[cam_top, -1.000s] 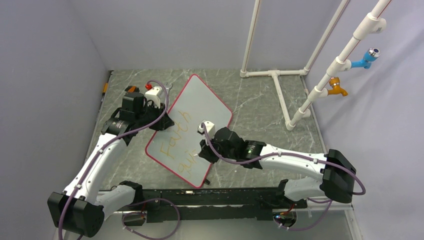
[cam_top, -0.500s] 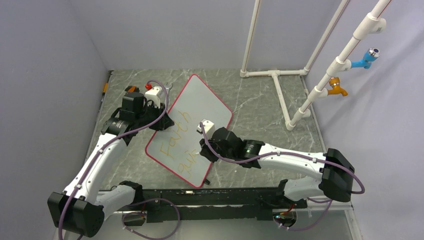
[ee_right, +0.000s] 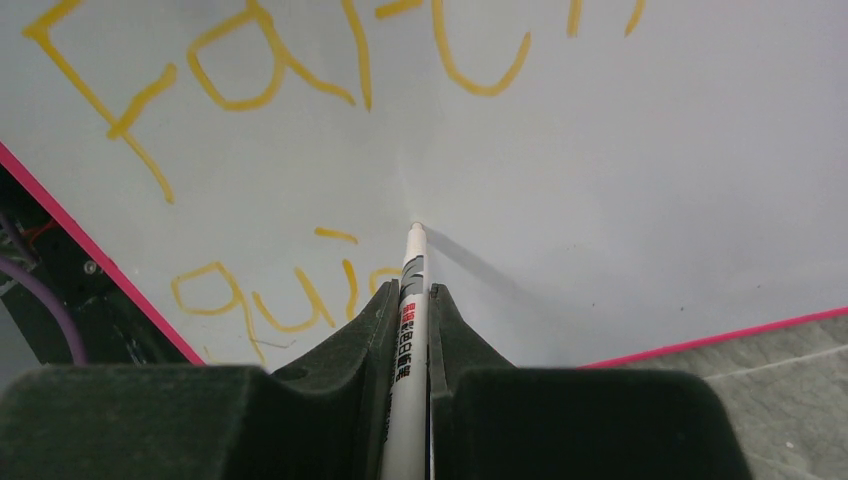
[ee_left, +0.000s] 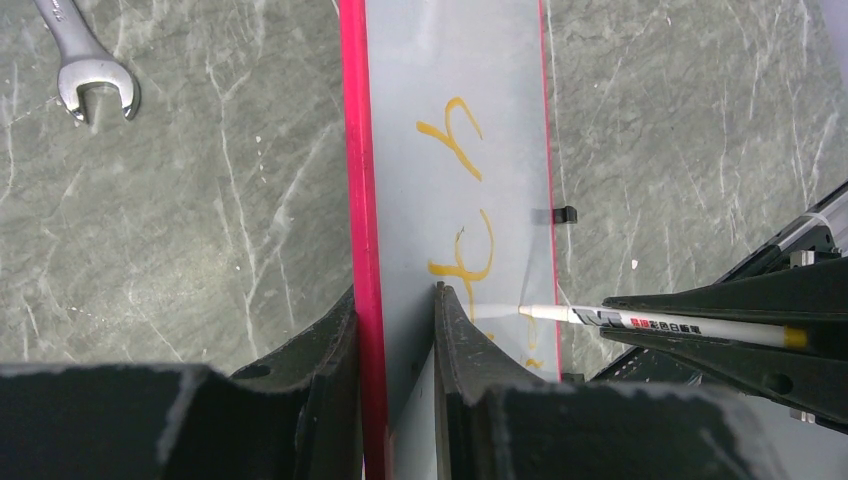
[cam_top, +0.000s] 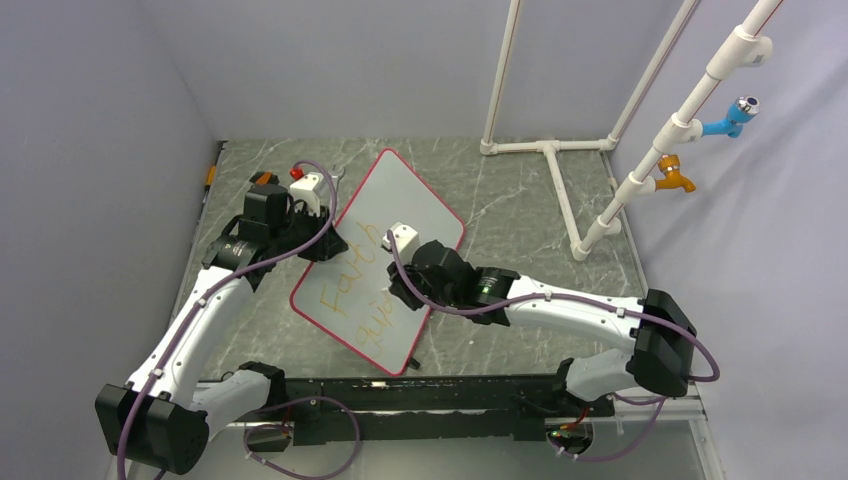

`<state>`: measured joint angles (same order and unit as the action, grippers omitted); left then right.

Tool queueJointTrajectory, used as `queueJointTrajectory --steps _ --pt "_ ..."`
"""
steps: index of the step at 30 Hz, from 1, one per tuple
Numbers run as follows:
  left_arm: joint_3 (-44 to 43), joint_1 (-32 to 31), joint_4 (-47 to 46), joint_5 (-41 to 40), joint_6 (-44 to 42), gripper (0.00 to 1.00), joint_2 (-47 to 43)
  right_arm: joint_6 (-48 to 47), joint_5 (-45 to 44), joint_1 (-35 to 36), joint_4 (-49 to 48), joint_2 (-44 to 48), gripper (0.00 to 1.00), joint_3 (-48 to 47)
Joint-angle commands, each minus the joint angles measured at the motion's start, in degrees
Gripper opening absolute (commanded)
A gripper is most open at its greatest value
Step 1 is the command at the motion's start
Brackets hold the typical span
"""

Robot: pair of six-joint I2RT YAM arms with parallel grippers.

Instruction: Write a sentence on the whiteboard

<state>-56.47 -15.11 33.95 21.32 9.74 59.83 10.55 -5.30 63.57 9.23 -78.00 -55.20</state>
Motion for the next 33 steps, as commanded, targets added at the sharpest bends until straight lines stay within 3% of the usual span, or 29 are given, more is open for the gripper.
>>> queueJointTrajectory --steps 1,10,33 --pt "-0.13 0.12 -2.16 -5.85 -7.01 0.0 -0.33 -1.18 -0.33 -0.08 -2.8 -2.08 0.0 -3.9" --pt "-0.13 0.09 -2.12 -6.02 -7.1 0.0 -0.42 -1.2 -0.44 -0.03 -2.41 -2.25 0.0 -4.76" --pt "-0.09 0.11 -2.06 -6.38 -7.16 0.0 -0.33 3.68 -0.24 -0.03 -3.1 2.75 0.0 6.16"
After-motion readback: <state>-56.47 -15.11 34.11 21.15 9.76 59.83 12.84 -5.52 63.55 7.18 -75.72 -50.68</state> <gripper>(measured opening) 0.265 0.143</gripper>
